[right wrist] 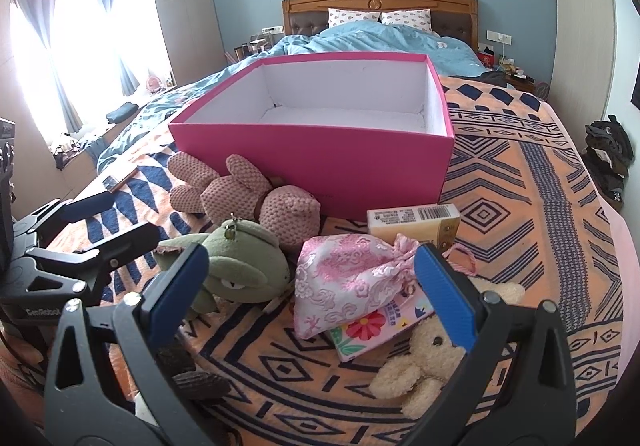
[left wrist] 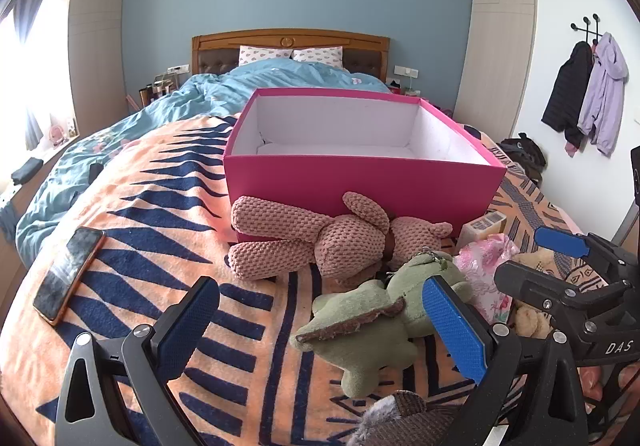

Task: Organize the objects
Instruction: 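Grasp the green plush toy with the right gripper and lift it, then lower the green plush into the pink box and open the right gripper, then grasp the brown knitted monkey with the right gripper and lift it, then carry the monkey over the pink box and release it inside, then move the right gripper to the pink knitted bunny and grasp it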

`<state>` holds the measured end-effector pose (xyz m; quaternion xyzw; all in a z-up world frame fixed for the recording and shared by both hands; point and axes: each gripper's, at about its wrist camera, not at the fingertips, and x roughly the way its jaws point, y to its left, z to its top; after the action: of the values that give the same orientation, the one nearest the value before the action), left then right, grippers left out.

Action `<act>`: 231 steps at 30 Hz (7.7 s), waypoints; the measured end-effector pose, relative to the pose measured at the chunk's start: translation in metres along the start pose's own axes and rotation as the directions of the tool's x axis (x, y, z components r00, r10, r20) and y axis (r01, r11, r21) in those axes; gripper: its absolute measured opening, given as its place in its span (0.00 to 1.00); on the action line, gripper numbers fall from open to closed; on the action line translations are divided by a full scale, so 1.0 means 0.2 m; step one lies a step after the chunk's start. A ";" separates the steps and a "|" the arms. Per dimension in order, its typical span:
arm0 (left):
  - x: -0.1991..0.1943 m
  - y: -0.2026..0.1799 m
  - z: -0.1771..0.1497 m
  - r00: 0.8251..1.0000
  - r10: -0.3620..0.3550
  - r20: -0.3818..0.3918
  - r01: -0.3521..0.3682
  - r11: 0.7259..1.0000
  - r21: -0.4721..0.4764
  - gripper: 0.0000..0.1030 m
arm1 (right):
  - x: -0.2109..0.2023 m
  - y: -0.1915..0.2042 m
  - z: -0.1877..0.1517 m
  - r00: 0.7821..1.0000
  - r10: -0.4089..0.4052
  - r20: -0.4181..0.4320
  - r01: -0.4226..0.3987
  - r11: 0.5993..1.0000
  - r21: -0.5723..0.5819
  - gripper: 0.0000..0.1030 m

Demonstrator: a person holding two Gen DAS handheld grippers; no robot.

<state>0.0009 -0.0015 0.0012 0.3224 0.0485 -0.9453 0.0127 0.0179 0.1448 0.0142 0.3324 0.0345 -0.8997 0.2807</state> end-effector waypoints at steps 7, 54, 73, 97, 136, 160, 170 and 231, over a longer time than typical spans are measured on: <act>0.02 0.01 0.00 1.000 0.005 -0.012 -0.005 1.000 -0.005 1.00 | 0.02 0.00 -0.01 1.000 0.015 -0.015 -0.015 1.000 0.003 1.00; 0.05 0.02 0.03 0.932 -0.337 -0.132 0.340 0.940 0.004 0.63 | 0.12 0.12 0.08 0.953 0.262 -0.153 -0.274 0.959 -0.068 0.56; 0.15 0.15 0.82 0.975 -0.222 0.015 0.218 0.966 0.139 0.63 | 0.21 0.13 0.80 0.941 0.337 0.004 -0.334 0.933 -0.132 0.56; 0.21 0.15 0.58 0.982 -0.190 -0.022 0.191 0.968 0.161 0.79 | 0.61 -0.12 0.63 0.941 0.278 -0.196 -0.281 0.960 0.011 0.60; 0.09 -0.02 -0.12 0.859 -0.443 -0.255 0.446 0.894 -0.049 0.55 | -0.10 -0.14 -0.23 0.892 0.394 -0.219 -0.414 0.909 -0.051 0.71; 0.15 0.06 0.01 0.877 -0.428 -0.220 0.439 0.899 0.001 0.61 | 0.15 0.14 -0.19 0.914 0.338 -0.226 -0.378 0.910 -0.167 0.41; 0.01 0.08 0.35 0.906 -0.416 -0.080 0.419 0.908 0.027 0.61 | -0.01 0.16 0.17 0.939 0.334 -0.079 -0.341 0.882 -0.326 0.41; 0.04 0.07 0.32 0.957 -0.265 0.114 0.252 0.961 0.115 1.00 | 0.17 -0.07 0.31 0.942 0.327 -0.077 -0.334 0.936 -0.110 0.72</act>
<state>-0.0443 -0.0220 0.0457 0.2520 0.0426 -0.9588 -0.1240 -0.0467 0.1256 0.0389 0.3415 0.0408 -0.8260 0.4466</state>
